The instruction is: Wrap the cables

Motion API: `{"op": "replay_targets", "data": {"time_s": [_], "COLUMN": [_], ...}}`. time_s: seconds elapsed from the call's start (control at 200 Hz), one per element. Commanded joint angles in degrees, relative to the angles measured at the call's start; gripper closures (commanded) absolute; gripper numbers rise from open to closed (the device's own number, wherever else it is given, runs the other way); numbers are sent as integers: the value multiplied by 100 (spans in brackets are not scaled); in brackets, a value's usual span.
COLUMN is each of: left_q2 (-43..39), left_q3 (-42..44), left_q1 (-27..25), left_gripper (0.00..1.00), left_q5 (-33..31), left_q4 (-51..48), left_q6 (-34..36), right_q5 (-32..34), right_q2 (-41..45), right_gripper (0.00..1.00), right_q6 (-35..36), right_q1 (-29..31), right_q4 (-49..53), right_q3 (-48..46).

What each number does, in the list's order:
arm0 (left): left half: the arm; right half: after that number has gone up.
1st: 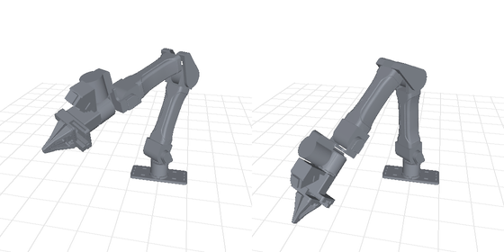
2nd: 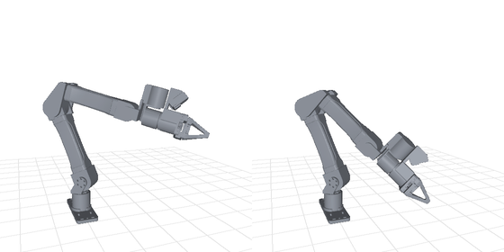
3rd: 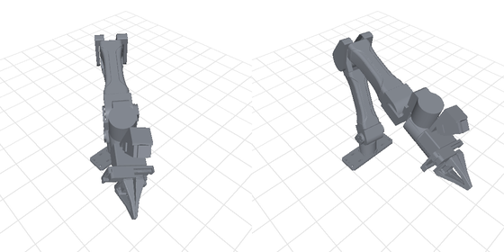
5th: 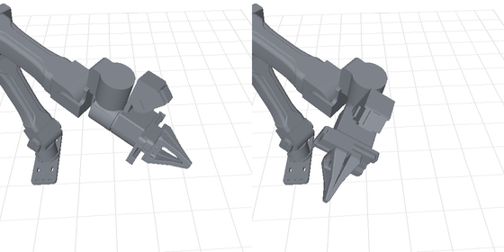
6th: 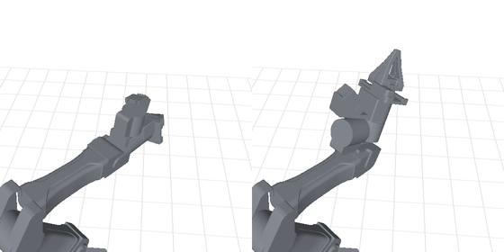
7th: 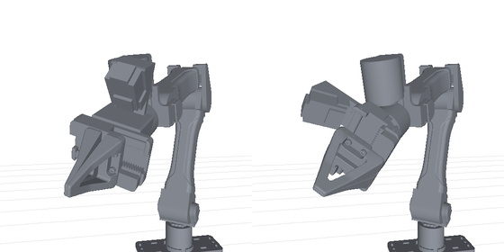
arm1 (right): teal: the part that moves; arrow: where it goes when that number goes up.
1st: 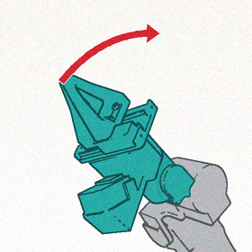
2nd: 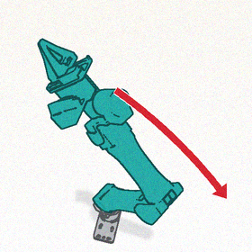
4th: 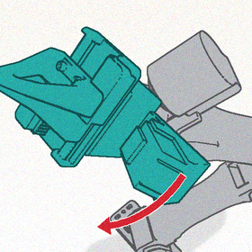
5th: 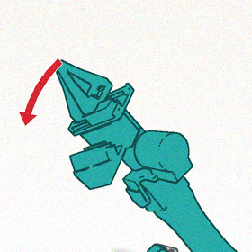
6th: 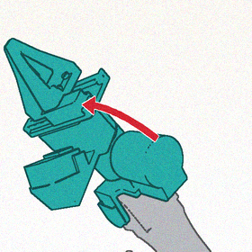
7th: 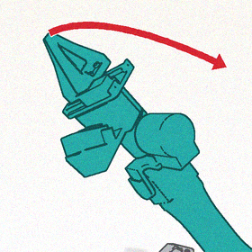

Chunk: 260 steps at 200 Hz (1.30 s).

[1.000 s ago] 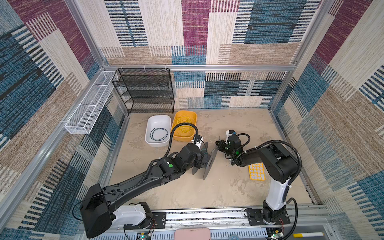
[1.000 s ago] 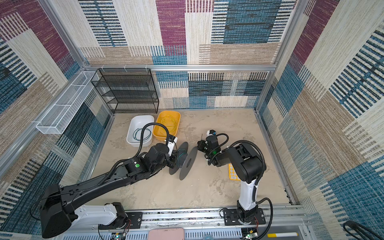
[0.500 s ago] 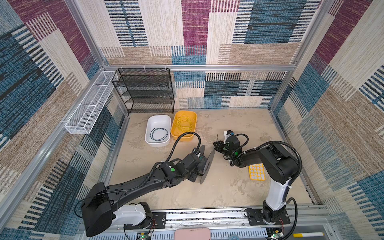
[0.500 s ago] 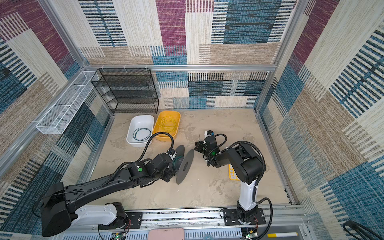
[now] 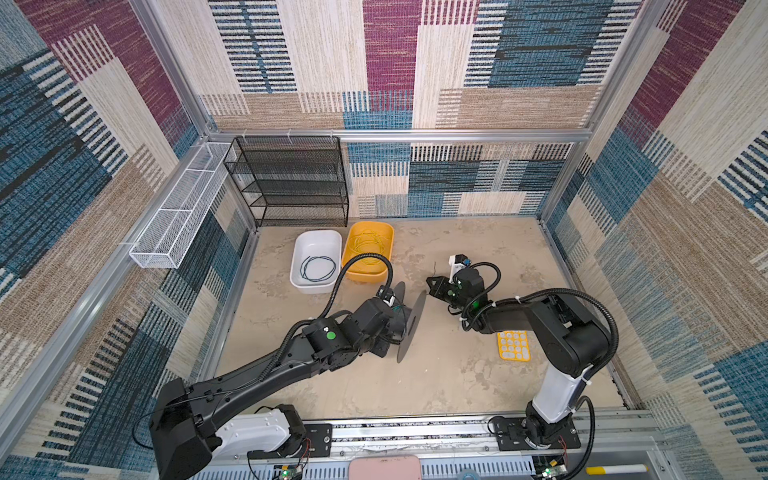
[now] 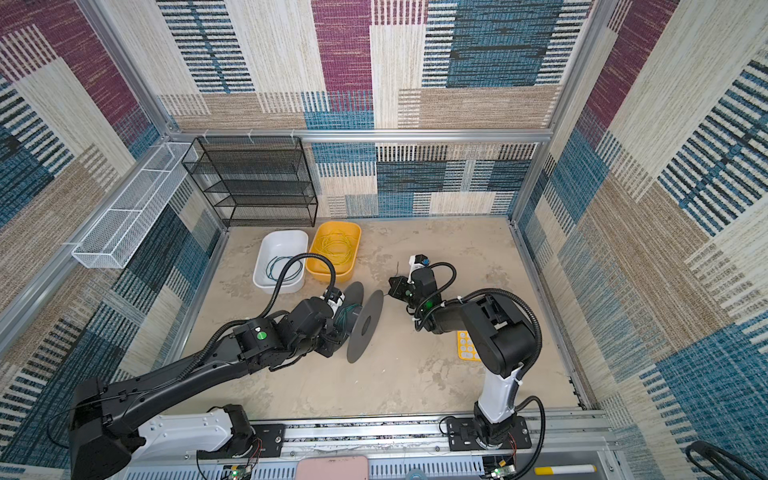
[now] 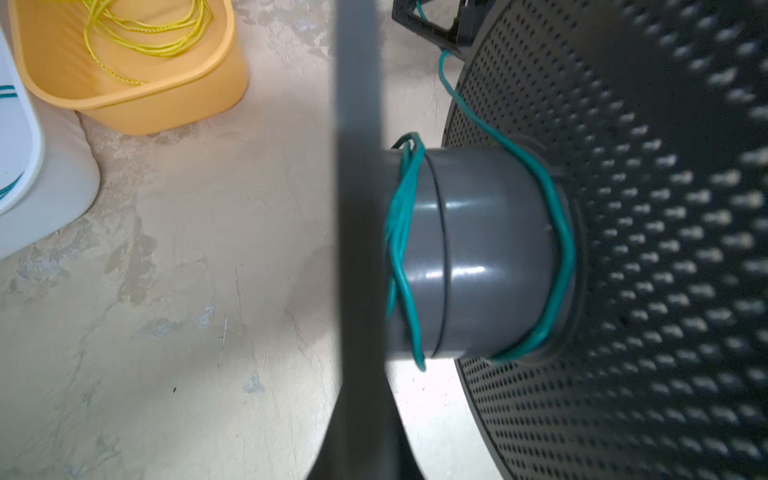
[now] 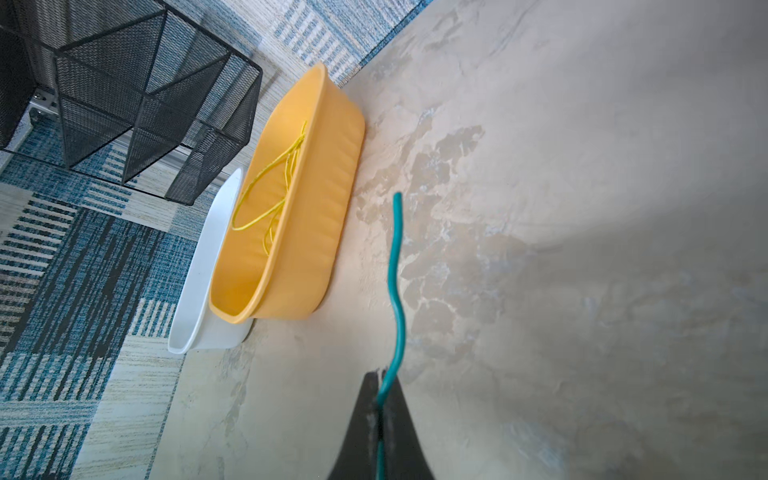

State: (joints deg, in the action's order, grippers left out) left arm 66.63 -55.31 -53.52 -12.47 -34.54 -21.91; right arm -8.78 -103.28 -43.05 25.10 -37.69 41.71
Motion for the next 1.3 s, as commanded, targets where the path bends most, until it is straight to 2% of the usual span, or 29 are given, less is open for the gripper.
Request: {"op": "replay_targets", "data": {"time_s": [0.0,0.09,0.195,0.295,0.446,0.646,0.942,1.057,1.217,1.297], "left_q2": [-186,-194,-104,185,374,754,1218,1274,1234,1160], "left_q3": [-247,-605,-839,-1082,-860,-828,-629,-701,-672,-667], "left_q1": [162,286,622,639,643,693,687,687,684,683], "left_gripper": [100,100,100,100,100,100,100,89,68,66], "left_q5": [642,542,834,743,793,300,134,149,183,173], "left_q4": [382,310,574,598,898,750,833,704,576,474], "left_q6": [96,88,-58,-3,-74,1,29,58,80,76], "right_q5": [332,337,351,372,432,469,512,519,585,613], "right_q2": [-31,-2,152,192,177,-99,-536,-519,-508,-525], "right_gripper": [100,100,100,100,100,100,100,100,100,100], "right_q6": [170,59,-147,-192,-121,-5,-7,-19,-2,29], "right_q1": [-19,-15,29,90,91,96,89,93,91,91], "right_q4": [45,-142,-422,-450,-360,-40,147,206,295,352], "right_q3": [-102,-282,-532,-516,-441,-169,66,58,122,154]}}
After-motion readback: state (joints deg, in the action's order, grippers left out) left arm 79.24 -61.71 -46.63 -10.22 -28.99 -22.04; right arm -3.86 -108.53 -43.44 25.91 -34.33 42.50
